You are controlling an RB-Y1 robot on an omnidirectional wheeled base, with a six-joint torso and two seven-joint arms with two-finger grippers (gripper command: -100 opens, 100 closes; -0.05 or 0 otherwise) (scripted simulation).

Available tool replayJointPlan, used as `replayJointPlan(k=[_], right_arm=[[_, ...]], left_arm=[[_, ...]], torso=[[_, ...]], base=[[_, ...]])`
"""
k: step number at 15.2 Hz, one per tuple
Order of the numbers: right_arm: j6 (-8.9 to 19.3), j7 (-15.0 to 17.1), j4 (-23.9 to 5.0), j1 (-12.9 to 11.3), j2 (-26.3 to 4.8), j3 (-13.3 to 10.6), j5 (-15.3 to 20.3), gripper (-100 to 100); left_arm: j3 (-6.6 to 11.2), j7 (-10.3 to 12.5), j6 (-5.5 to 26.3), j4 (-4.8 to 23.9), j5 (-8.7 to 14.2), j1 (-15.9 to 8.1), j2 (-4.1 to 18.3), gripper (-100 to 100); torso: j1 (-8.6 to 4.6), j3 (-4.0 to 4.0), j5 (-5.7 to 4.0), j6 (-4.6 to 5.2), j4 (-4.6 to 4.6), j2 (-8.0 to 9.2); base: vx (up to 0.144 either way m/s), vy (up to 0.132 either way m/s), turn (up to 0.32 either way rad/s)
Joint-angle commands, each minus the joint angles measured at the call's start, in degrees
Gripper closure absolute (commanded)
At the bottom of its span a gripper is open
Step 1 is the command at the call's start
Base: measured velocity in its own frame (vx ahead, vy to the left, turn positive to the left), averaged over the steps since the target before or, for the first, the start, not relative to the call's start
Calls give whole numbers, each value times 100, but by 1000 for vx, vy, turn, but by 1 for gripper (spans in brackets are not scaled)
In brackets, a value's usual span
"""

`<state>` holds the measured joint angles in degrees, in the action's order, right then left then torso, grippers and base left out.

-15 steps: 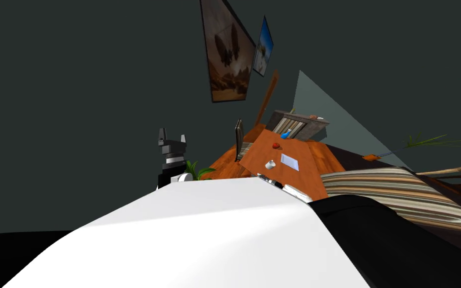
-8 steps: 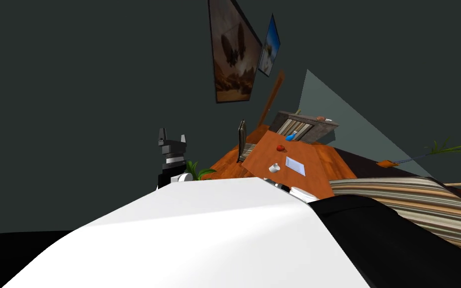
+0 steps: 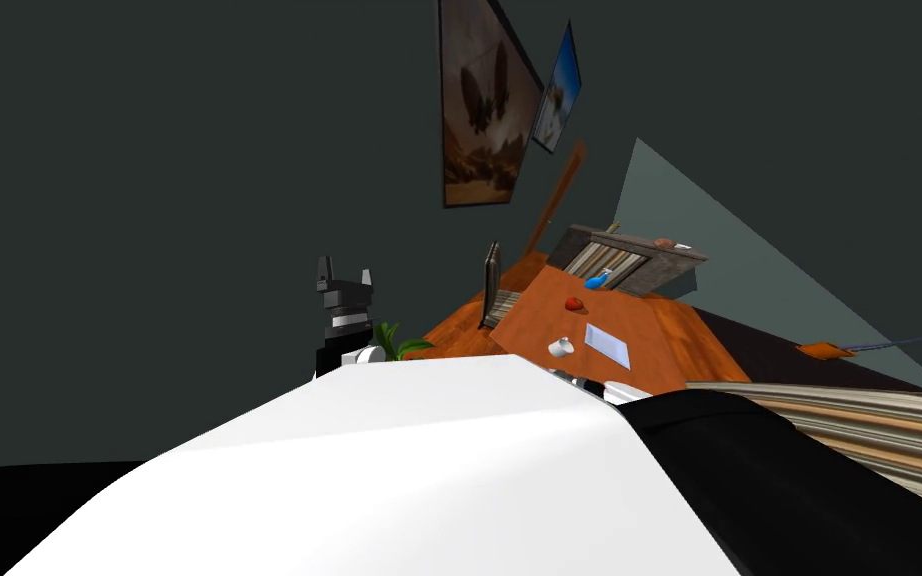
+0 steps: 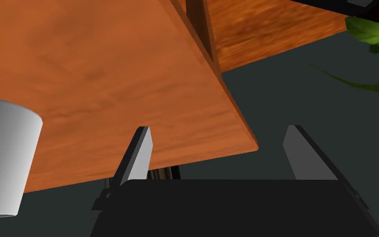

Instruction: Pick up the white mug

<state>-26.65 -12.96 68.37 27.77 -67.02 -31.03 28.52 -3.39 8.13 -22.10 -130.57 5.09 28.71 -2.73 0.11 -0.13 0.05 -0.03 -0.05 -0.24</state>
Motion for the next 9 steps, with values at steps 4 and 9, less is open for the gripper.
replayJointPlan(k=[4,9], right_arm=[[-97,-164,-575,-45,-236,-196,164,-100],[-194,-465,-1289,-86,-685,-612,495,-100]], left_arm=[[0,0,0,0,0,0,0,0],[0,0,0,0,0,0,0,0]], torso=[[5,7,1,2,2,12],[2,-1,1,2,-1,-2]], base=[[40,26,65],[73,22,137]])
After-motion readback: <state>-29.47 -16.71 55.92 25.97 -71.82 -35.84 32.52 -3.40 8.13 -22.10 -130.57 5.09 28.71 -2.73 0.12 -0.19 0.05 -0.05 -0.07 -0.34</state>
